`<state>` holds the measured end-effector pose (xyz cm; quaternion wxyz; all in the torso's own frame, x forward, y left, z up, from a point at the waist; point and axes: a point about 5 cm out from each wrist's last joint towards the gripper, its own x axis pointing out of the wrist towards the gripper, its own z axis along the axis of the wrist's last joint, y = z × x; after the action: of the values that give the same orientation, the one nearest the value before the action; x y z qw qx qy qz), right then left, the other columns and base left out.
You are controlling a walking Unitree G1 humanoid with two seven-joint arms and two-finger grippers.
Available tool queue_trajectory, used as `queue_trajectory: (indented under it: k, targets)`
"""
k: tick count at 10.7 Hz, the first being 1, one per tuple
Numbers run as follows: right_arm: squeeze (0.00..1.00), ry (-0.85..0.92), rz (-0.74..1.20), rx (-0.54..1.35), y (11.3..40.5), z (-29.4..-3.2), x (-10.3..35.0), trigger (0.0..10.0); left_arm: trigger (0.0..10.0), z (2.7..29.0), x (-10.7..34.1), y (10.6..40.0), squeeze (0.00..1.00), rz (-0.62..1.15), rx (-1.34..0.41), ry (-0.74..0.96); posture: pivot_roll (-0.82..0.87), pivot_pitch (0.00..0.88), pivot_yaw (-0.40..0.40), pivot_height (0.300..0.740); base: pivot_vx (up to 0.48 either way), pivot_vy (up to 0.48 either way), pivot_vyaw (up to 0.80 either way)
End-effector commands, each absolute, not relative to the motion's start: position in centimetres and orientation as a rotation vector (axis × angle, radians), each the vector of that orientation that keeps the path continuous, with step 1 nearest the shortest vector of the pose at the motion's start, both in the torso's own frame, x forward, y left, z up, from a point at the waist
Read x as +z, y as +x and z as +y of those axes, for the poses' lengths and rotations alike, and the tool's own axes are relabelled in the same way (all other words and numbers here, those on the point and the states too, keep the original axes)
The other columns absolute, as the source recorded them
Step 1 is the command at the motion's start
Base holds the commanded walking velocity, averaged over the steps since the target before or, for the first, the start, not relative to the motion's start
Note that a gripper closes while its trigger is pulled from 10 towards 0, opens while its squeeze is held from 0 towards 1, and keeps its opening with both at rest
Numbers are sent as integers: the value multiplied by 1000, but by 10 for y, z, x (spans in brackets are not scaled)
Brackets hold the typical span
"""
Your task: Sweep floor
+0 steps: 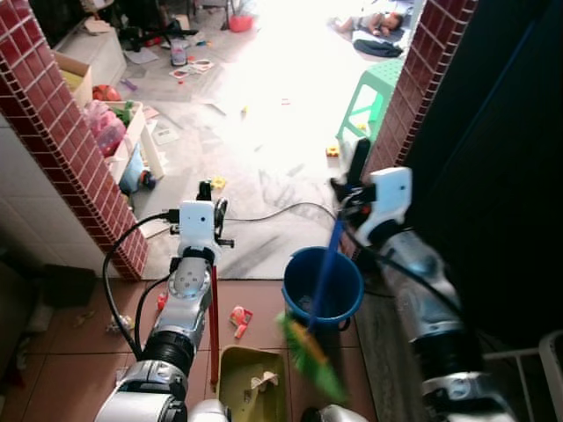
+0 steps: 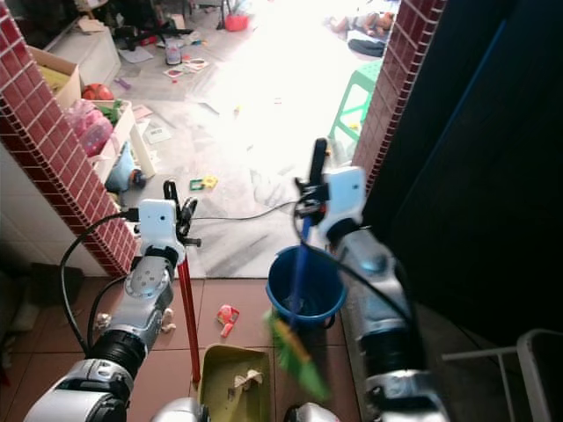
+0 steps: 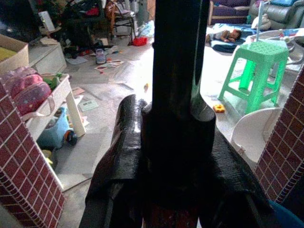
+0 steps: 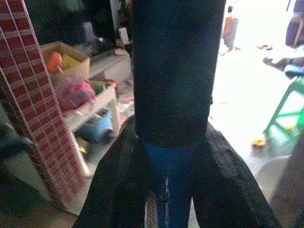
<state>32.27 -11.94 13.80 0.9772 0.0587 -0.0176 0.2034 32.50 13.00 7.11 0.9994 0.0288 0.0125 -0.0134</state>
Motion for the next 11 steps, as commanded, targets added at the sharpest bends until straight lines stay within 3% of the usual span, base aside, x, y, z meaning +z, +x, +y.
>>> queue_trajectory:
  k: [1, 4, 7, 11]
  targets:
    - [0, 274, -58, 390, 326, -118, 152, 10000, 10000, 129, 80, 330, 0, -7, -25, 55, -35, 0, -8, 740, 0, 0, 0]
    - [0, 334, -42, 327, 333, -133, 156, 10000, 10000, 131, 80, 331, 0, -8, -12, 49, -36, 0, -12, 740, 0, 0, 0]
    - [0, 51, -76, 339, 330, -147, 150, 10000, 10000, 134, 81, 331, 0, -12, -6, 49, -36, 0, -12, 740, 0, 0, 0]
    - [0, -9, -23, 304, 327, -159, 125, 10000, 10000, 143, 82, 331, 0, -12, 9, 59, -29, 0, -6, 740, 0, 0, 0]
